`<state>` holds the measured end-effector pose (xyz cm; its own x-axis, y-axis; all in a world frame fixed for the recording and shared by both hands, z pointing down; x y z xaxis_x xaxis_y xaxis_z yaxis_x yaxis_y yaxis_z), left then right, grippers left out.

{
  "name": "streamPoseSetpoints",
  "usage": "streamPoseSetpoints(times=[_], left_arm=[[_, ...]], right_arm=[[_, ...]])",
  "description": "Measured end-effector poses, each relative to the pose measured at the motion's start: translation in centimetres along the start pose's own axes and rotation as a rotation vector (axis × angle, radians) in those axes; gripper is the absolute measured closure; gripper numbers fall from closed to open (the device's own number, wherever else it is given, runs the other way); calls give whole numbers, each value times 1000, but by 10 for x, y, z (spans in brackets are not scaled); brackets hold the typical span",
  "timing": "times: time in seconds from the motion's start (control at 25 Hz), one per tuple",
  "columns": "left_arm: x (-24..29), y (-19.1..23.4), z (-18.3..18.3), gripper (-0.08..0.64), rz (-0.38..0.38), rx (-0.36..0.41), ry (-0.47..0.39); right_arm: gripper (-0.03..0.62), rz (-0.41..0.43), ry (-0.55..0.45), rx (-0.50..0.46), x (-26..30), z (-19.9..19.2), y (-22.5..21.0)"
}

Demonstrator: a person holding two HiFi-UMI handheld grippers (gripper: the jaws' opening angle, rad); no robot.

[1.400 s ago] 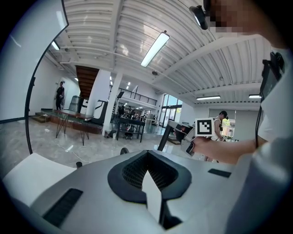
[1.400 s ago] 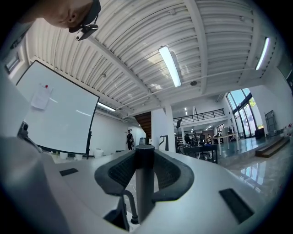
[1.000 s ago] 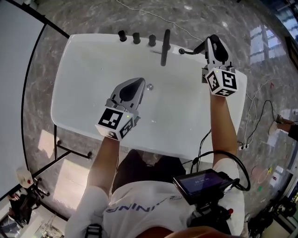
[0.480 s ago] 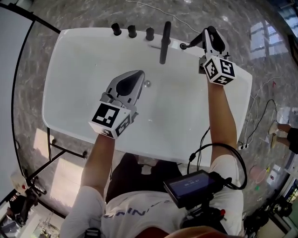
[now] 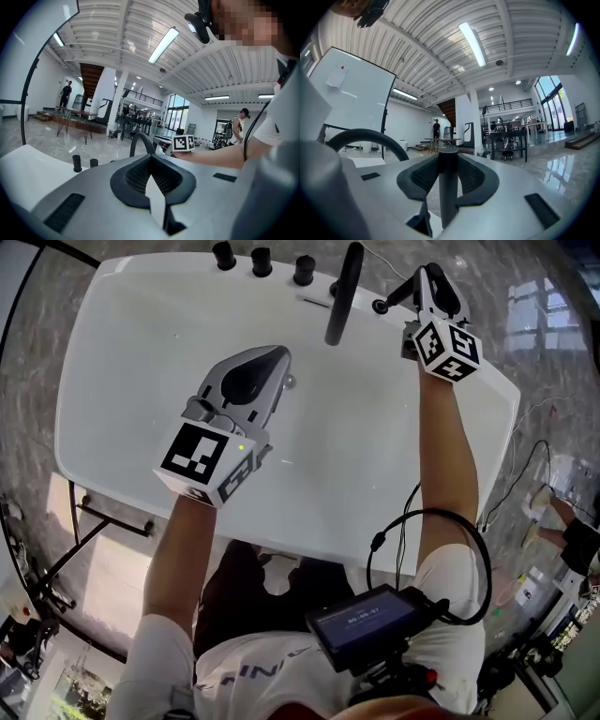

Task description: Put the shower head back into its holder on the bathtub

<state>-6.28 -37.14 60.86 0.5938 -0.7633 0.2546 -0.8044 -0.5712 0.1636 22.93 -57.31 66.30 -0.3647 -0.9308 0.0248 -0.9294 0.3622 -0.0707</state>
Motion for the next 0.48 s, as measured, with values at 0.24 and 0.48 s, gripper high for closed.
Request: streamPoseSetpoints(times=[0.24,0.48], left_arm=[[3,5,-9,546,3,-1,11],[7,5,-19,546,-3,-1,28]], right_arm=[[469,-20,25,41,14,-25,-4],[469,-53,43,54,23,-45,-9]])
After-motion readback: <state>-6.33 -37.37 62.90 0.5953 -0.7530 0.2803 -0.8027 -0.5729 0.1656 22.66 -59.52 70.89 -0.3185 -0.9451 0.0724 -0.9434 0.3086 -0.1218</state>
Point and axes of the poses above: the fingertips, and each gripper's own axes: x forward along the fingers, y to its left, z out of its top, the point moved 9 cm from there along -x, backward along the fingers, and after that the axes turned 4 degrees about x, right-handed, at the moved point
